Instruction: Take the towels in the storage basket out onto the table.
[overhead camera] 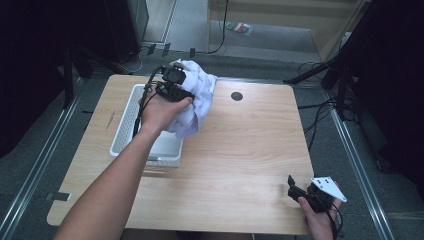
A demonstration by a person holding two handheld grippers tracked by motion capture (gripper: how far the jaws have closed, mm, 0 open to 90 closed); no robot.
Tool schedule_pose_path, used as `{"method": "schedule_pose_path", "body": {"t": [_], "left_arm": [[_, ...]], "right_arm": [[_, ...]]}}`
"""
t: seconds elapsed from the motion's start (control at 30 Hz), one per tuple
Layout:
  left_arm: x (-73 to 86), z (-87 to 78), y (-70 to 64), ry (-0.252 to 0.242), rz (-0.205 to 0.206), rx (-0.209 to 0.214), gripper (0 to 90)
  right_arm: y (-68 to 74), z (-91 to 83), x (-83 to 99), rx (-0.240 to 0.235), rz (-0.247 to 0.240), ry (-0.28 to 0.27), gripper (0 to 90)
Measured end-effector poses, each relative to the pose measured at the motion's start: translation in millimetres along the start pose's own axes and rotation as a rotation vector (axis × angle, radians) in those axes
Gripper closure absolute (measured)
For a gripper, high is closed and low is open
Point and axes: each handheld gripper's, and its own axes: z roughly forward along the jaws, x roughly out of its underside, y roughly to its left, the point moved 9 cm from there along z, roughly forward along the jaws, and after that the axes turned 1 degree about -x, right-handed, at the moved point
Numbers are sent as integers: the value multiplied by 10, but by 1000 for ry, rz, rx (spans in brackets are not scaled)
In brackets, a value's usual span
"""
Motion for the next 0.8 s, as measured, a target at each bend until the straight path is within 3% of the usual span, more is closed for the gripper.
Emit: {"method": "schedule_pose_path", "body": {"t": [0.57,0.8], "left_arm": [[-37,255,-495,16,40,62,565],[0,406,-705,21,35,93,560]], "right_arm": [[1,-1,-1,-5,0,-2,121],[3,0,-3,-8,0,-3,121]]}}
